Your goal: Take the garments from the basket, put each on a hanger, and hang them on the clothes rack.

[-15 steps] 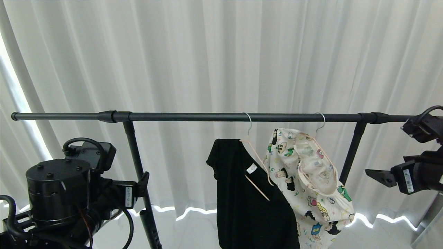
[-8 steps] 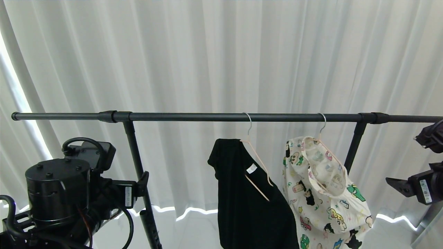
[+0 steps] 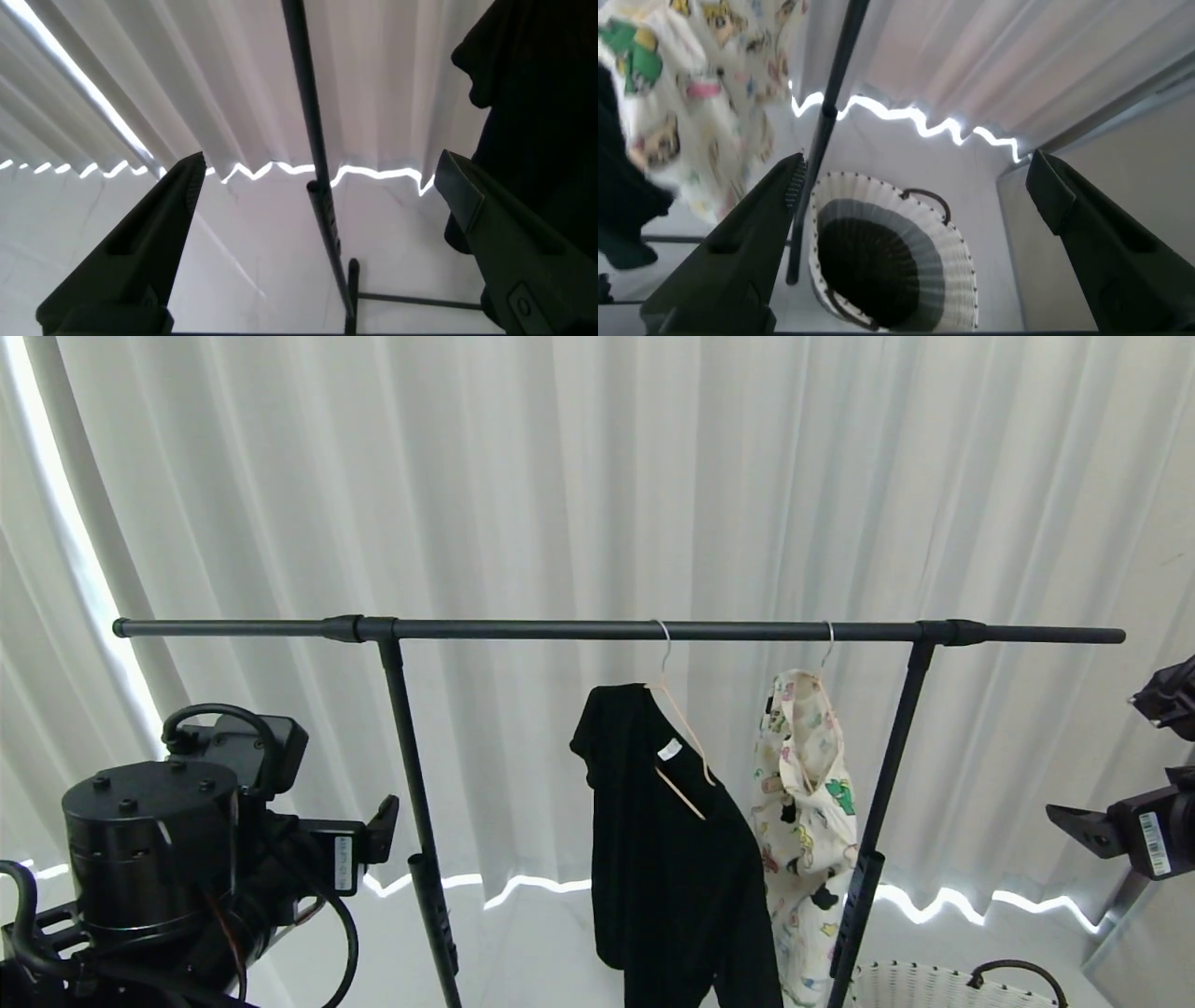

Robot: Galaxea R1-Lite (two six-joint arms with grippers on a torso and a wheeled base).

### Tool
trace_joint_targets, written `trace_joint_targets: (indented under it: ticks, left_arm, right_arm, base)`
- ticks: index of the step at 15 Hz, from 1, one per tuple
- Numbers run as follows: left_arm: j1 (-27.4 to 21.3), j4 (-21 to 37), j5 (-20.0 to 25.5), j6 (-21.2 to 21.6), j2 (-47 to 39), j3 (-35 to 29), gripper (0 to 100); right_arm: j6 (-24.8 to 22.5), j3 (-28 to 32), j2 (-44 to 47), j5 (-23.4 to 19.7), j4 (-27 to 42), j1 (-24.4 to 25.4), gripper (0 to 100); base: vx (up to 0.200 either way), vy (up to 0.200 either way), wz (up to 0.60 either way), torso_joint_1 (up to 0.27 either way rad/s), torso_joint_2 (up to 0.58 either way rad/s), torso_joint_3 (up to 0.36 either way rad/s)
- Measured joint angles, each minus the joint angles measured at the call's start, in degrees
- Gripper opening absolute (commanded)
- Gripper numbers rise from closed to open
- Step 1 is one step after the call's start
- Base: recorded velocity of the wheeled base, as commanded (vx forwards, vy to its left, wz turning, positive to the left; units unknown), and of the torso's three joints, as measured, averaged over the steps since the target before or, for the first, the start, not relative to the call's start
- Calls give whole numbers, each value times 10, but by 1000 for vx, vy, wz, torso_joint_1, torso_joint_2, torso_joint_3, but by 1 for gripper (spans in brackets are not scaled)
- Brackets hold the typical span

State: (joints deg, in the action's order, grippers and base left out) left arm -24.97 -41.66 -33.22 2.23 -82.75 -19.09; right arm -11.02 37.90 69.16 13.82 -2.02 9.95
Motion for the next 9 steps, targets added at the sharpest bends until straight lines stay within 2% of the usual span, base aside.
trace_joint_targets:
  ticks: [6,9]
  left_arm:
    - [40,0,0,19,-1,-16,100]
    - [45,-1,0,20,4,-16,100]
  right_arm:
    - [-21,-45,-41,-1,-1,-18,100]
    - [-34,-57,-58,-3,-1,-29,100]
  base:
    - [-200,0,0,2,3,3]
    - [-200,0,0,4,1,4]
